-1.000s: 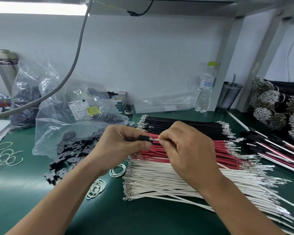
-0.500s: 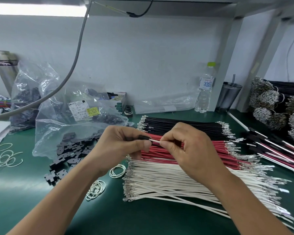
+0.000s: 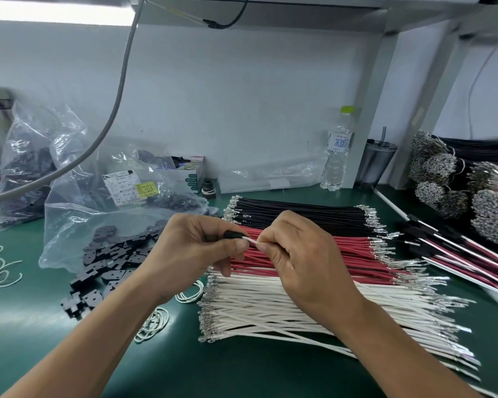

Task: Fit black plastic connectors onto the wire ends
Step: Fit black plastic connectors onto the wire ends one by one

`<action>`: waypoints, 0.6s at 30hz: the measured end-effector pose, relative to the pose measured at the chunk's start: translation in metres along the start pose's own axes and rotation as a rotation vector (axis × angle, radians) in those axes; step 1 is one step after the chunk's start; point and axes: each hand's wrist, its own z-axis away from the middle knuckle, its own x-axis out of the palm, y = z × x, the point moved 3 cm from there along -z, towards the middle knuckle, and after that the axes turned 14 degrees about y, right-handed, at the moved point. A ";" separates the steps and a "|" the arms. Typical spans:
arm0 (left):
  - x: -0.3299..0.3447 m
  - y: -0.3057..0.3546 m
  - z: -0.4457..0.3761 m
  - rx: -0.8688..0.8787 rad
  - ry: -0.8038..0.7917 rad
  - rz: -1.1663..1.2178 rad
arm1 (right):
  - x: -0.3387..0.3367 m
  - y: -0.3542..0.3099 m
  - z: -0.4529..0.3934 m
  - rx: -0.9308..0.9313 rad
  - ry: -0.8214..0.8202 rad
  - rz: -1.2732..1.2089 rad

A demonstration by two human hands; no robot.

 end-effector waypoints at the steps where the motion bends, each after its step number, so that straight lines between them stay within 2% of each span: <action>1: 0.000 0.000 0.000 -0.001 -0.001 0.000 | 0.000 0.001 0.000 0.008 0.004 -0.007; 7: 0.005 -0.001 0.002 -0.005 -0.040 0.000 | 0.004 0.006 0.003 0.018 -0.024 0.000; 13: 0.000 0.000 -0.001 -0.038 0.048 0.045 | 0.001 0.013 -0.001 0.025 -0.015 -0.025; 18: -0.006 -0.002 -0.005 -0.034 0.100 0.071 | -0.003 0.014 -0.006 -0.023 0.014 0.121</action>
